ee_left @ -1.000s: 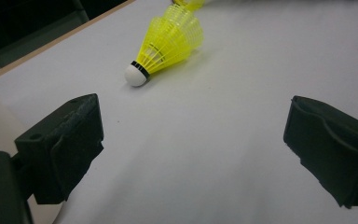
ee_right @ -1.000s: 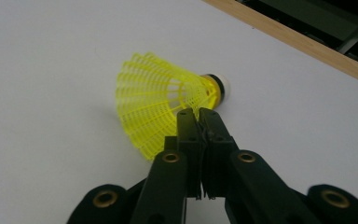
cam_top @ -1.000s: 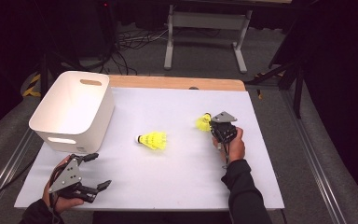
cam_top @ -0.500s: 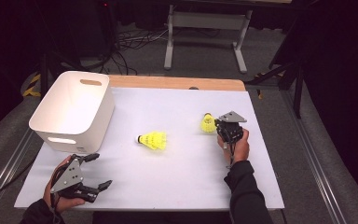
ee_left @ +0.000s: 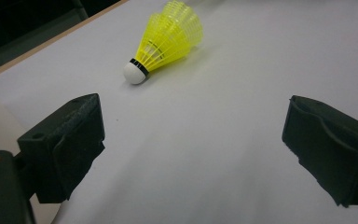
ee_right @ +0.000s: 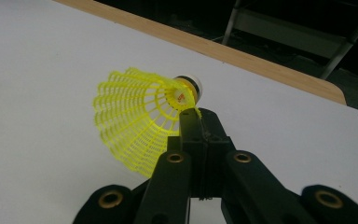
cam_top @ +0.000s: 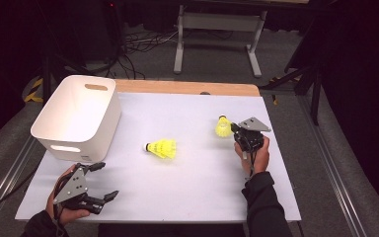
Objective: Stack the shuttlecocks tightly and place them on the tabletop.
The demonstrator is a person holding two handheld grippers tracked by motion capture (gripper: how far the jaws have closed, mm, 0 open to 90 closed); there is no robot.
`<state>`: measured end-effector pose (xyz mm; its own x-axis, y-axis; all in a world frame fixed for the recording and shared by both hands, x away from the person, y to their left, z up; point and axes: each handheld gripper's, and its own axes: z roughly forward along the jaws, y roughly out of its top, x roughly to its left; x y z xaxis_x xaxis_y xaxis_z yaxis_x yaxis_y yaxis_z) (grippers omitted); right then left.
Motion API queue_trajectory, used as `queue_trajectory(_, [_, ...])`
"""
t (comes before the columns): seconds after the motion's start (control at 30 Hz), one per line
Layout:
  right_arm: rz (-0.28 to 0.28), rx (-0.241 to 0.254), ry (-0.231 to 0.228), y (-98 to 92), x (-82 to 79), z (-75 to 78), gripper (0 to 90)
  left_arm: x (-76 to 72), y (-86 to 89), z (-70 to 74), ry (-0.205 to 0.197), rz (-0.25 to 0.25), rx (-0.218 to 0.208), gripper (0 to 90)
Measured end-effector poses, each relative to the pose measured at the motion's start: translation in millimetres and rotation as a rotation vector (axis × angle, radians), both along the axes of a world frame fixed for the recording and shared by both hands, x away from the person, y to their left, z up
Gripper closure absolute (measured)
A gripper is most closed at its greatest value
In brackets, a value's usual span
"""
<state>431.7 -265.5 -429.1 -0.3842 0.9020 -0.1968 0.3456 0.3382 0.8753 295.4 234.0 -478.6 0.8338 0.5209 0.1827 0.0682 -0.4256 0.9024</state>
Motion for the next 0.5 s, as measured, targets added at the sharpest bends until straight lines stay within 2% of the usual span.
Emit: queue_trajectory(0.5, [0.079, 0.033, -0.054, -3.7, -19.0, 20.2, 90.0, -0.4, 0.8, -0.2, -0.001, -0.006, 0.002, 6.3])
